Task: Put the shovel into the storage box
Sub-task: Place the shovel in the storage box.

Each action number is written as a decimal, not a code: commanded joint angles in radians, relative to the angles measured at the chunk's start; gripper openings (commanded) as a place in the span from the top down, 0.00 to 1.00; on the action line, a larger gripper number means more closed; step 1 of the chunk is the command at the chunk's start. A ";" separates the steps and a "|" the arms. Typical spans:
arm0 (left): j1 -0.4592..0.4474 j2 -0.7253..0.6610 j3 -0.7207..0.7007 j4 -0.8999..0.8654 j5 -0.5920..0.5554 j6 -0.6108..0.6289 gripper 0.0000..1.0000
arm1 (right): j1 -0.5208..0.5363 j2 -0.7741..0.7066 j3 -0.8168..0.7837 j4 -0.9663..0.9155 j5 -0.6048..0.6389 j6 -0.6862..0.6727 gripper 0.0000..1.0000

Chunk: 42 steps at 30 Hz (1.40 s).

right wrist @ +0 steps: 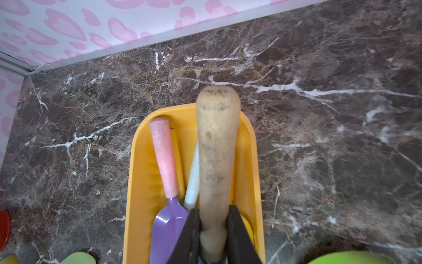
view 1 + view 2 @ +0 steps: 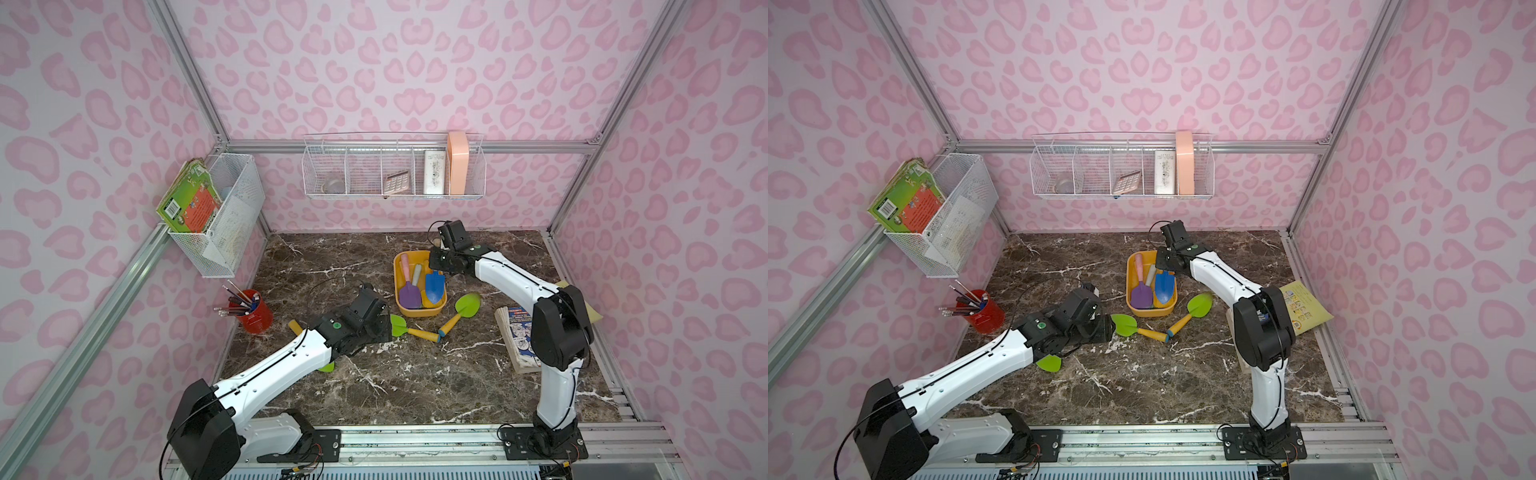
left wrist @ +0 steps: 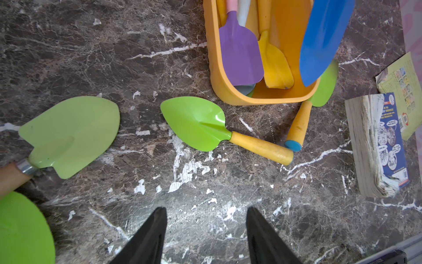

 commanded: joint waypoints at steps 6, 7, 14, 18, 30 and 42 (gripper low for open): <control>0.007 0.002 -0.002 -0.008 -0.011 0.007 0.39 | 0.015 0.090 0.067 -0.041 0.034 -0.055 0.87; 0.007 0.005 -0.003 -0.006 -0.009 0.007 0.39 | 0.014 0.095 0.067 -0.039 0.034 -0.060 0.87; 0.008 0.013 -0.004 0.001 -0.003 0.006 0.39 | 0.019 0.153 0.096 -0.050 0.025 -0.078 0.84; 0.008 0.009 -0.008 -0.001 -0.006 0.006 0.39 | 0.019 0.184 0.119 -0.060 0.023 -0.078 0.84; 0.012 0.009 -0.005 -0.005 -0.006 0.006 0.40 | 0.010 0.209 0.155 -0.097 0.034 -0.066 0.67; 0.010 0.009 0.023 -0.023 -0.009 0.010 0.32 | 0.016 0.002 0.009 -0.022 -0.011 -0.081 0.55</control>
